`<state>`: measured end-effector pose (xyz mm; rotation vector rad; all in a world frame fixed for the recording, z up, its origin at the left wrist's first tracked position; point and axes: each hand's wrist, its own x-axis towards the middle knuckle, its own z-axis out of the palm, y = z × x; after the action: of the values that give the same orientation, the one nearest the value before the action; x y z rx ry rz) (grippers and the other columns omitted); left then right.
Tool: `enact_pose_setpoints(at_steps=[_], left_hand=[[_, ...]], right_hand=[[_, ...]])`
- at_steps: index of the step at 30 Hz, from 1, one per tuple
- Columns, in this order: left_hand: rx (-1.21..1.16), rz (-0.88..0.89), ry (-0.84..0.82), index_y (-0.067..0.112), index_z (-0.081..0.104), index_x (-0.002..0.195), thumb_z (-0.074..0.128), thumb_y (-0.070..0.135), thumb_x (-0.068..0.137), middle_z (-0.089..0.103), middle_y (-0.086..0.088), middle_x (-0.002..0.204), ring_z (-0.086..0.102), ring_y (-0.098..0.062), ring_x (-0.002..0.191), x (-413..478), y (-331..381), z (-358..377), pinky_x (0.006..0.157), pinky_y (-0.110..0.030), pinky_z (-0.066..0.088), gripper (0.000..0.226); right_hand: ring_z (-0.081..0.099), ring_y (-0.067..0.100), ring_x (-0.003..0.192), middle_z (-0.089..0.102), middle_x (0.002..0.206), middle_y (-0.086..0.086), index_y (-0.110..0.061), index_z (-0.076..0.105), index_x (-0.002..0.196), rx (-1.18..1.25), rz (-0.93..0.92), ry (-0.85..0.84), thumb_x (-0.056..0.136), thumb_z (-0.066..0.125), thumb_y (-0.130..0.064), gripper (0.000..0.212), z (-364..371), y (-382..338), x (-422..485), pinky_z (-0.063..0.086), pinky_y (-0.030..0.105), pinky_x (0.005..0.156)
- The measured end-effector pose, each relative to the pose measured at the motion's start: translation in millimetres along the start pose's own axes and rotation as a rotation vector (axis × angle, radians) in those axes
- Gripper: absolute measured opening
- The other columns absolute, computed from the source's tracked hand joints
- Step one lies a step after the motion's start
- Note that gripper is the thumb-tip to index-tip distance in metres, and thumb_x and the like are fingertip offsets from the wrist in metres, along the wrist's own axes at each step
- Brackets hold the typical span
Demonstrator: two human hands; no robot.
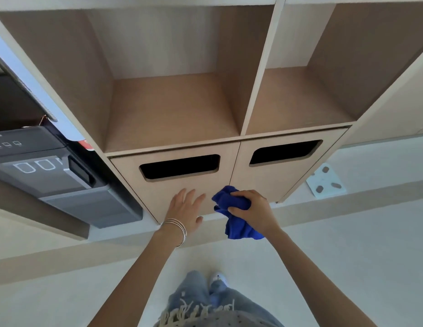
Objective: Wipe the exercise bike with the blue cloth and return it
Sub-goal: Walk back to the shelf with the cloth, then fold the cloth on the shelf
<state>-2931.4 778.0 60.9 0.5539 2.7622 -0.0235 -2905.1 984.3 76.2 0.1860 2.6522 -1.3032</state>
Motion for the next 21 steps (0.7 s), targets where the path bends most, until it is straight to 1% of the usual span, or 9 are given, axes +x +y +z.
enact_pose_setpoints(at_steps=[2,3,6,11,13,15,17,19,21], left_hand=[[-0.001,-0.024,-0.003,0.025,0.008,0.148,0.042,0.036,0.095,0.01,-0.006,0.157,0.005,-0.03,0.145,7,-3,-3,0.118,-0.041,0.013,0.063],[-0.009,-0.038,-0.002,0.025,0.008,0.148,0.042,0.036,0.095,0.01,-0.006,0.157,0.005,-0.03,0.145,12,-5,-6,0.118,-0.041,0.013,0.063],[-0.039,-0.072,0.02,0.025,0.008,0.148,0.043,0.036,0.095,0.01,-0.006,0.157,0.005,-0.03,0.145,26,-14,-13,0.118,-0.041,0.013,0.064],[-0.034,-0.085,0.046,0.025,0.009,0.148,0.043,0.036,0.094,0.011,-0.006,0.157,0.006,-0.031,0.144,57,-36,-27,0.118,-0.042,0.012,0.065],[-0.027,-0.08,0.059,0.024,0.01,0.148,0.044,0.037,0.093,0.014,-0.007,0.157,0.007,-0.031,0.144,71,-48,-33,0.119,-0.042,0.011,0.065],[-0.03,-0.079,0.08,0.023,0.011,0.148,0.044,0.037,0.093,0.015,-0.008,0.156,0.009,-0.031,0.144,87,-60,-41,0.118,-0.042,0.012,0.066],[-0.03,-0.07,0.1,0.024,0.013,0.147,0.045,0.036,0.092,0.017,-0.008,0.154,0.012,-0.032,0.142,105,-72,-52,0.117,-0.041,0.015,0.065],[-0.043,-0.061,0.129,0.025,0.019,0.145,0.047,0.035,0.091,0.024,-0.007,0.15,0.022,-0.034,0.136,124,-84,-65,0.113,-0.04,0.021,0.062],[-0.07,-0.047,0.163,0.023,0.025,0.142,0.049,0.032,0.09,0.032,-0.007,0.143,0.027,-0.033,0.13,140,-96,-77,0.109,-0.038,0.025,0.058]], right_hand=[[0.053,0.01,0.094,0.059,0.11,-0.006,-0.027,0.062,0.112,-0.007,-0.02,-0.008,0.076,0.072,-0.026,0.037,-4,-1,13,0.036,0.015,0.077],[0.053,0.01,0.093,0.06,0.11,-0.005,-0.027,0.062,0.112,-0.011,-0.029,-0.015,0.076,0.072,-0.026,0.037,-5,-2,20,0.035,0.015,0.077],[0.053,0.011,0.093,0.062,0.11,-0.002,-0.026,0.062,0.111,-0.018,-0.049,-0.037,0.075,0.073,-0.025,0.037,-7,-8,42,0.036,0.019,0.081],[0.053,0.012,0.093,0.062,0.11,-0.001,-0.025,0.063,0.11,-0.019,-0.096,-0.046,0.075,0.073,-0.025,0.036,-4,-26,83,0.037,0.021,0.083],[0.053,0.011,0.093,0.062,0.109,-0.002,-0.026,0.064,0.11,-0.025,-0.112,-0.054,0.074,0.074,-0.025,0.037,-3,-35,100,0.036,0.02,0.082],[0.053,0.01,0.093,0.061,0.109,-0.002,-0.026,0.064,0.11,-0.017,-0.127,-0.05,0.073,0.075,-0.024,0.038,-2,-45,118,0.035,0.015,0.08],[0.053,0.009,0.094,0.062,0.109,-0.003,-0.026,0.065,0.109,0.005,-0.145,-0.035,0.073,0.075,-0.023,0.038,-3,-58,137,0.035,0.012,0.081],[0.054,0.009,0.096,0.062,0.107,-0.006,-0.026,0.065,0.109,-0.001,-0.168,-0.027,0.073,0.075,-0.023,0.038,-5,-70,158,0.036,0.016,0.084],[0.054,0.008,0.095,0.061,0.106,-0.01,-0.027,0.064,0.11,-0.031,-0.184,-0.022,0.073,0.075,-0.025,0.038,-6,-85,180,0.036,0.018,0.083]])
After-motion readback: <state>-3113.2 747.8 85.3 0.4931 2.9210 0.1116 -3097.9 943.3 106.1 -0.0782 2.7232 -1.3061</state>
